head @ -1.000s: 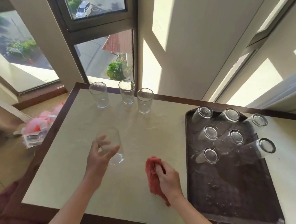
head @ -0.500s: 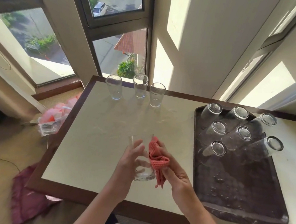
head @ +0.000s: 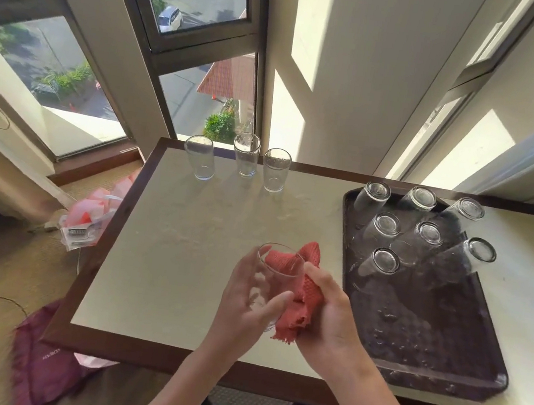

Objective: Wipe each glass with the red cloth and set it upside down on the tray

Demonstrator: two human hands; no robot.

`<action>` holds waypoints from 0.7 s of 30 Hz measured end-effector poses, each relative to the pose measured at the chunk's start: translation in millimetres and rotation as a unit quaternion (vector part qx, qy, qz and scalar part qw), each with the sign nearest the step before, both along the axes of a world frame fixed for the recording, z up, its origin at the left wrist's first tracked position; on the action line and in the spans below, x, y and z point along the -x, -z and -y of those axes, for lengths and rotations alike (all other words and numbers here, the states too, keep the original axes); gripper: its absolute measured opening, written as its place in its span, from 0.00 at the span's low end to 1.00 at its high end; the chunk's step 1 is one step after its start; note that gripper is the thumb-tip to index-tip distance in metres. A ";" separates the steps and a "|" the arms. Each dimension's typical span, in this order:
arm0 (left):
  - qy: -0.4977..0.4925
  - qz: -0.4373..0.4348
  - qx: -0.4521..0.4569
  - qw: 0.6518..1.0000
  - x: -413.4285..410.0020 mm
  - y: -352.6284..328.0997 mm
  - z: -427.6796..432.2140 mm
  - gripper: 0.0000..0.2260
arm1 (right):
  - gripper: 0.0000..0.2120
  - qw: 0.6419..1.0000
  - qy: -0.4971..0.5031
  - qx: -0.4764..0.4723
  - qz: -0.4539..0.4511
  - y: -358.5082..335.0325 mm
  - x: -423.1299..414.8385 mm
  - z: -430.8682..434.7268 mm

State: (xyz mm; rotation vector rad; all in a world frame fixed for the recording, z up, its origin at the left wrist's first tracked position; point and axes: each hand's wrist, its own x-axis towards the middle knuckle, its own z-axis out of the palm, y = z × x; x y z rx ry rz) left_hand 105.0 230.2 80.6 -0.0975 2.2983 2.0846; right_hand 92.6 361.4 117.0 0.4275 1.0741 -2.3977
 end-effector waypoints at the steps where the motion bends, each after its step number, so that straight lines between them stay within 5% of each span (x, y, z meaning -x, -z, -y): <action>1: -0.001 0.004 -0.014 1.000 0.1 1.9 0.4 0.29 | 0.18 0.999 0.017 0.019 0.022 4.0 0.6 -0.5; 6: 0.004 0.052 -0.079 0.996 -0.4 4.7 6.2 0.29 | 0.21 0.997 0.048 0.044 0.038 16.3 2.0 -4.0; 9: -0.013 0.093 -0.122 0.988 -0.2 -0.3 14.2 0.30 | 0.20 0.997 0.025 -0.070 -0.032 14.5 1.9 -10.8; 12: -0.005 0.103 -0.123 0.987 1.9 -11.2 23.0 0.31 | 0.33 0.980 -0.024 -0.173 -0.090 14.0 2.7 -18.1; 17: 0.081 0.102 -0.125 0.984 1.5 -14.5 20.4 0.27 | 0.23 0.995 -0.048 -0.083 -0.039 7.6 0.3 -17.0; 21: 0.082 0.065 -0.089 0.991 -10.2 -10.5 7.3 0.27 | 0.32 0.991 0.022 0.082 0.100 7.2 7.9 -12.4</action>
